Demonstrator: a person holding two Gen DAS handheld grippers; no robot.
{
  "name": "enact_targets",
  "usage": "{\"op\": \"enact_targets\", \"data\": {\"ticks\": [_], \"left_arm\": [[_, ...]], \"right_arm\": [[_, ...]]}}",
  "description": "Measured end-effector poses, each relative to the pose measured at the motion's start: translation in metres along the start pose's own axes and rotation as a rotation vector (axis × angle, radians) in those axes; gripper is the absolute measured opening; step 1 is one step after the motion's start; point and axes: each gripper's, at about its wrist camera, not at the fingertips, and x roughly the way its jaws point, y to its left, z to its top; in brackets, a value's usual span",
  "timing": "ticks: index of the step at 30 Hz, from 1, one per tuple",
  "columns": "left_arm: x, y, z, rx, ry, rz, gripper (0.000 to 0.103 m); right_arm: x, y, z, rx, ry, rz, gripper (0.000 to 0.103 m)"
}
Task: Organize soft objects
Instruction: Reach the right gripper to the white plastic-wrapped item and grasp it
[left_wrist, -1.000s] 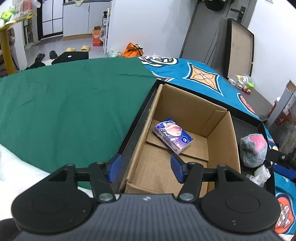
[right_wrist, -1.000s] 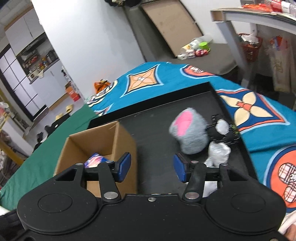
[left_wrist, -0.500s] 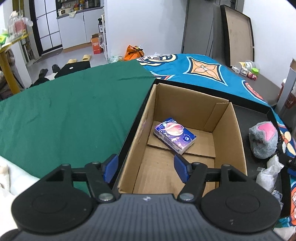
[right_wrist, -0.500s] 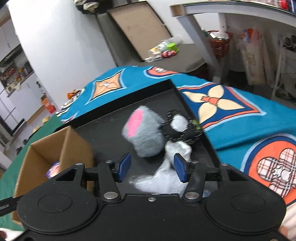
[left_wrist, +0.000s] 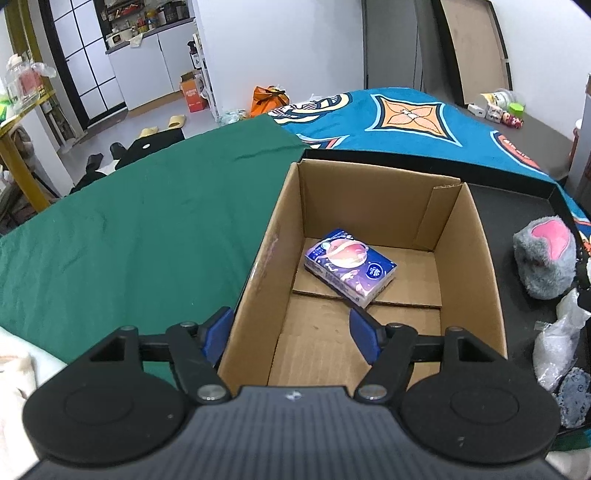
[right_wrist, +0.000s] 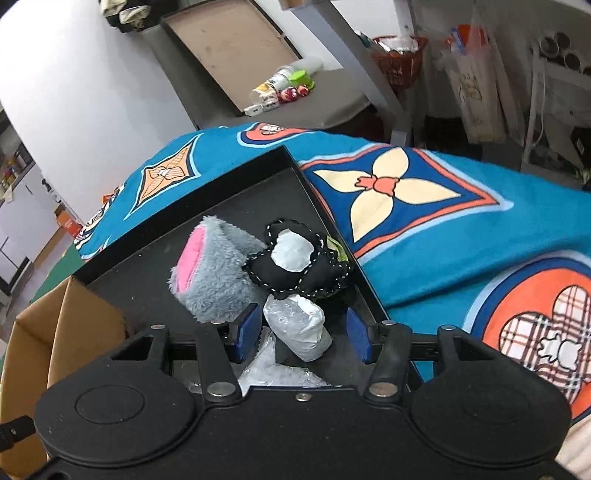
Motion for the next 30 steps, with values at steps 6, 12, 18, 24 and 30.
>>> {"op": "enact_targets", "data": {"ticks": [6,12,18,24,30], "left_arm": [[0.004,-0.005,0.002,0.019,0.007,0.024,0.069],[0.004,-0.008,0.001,0.031,0.002,0.051,0.069],[0.001,-0.006,0.003,0.029,0.004,0.051,0.069],[-0.005,-0.002,0.002,0.025,0.002,0.04,0.069],[-0.008,0.005,0.002,0.005,0.004,0.029,0.069]], "right_arm": [[0.013,0.001,-0.001,0.008,0.026,0.01,0.051],[0.019,0.0,0.0,0.026,0.021,0.022,0.043],[0.012,0.002,0.0,0.012,0.02,0.042,0.037],[-0.002,0.005,0.004,0.024,0.005,0.08,0.037],[-0.019,0.008,0.01,0.015,-0.027,0.112,0.037]]}}
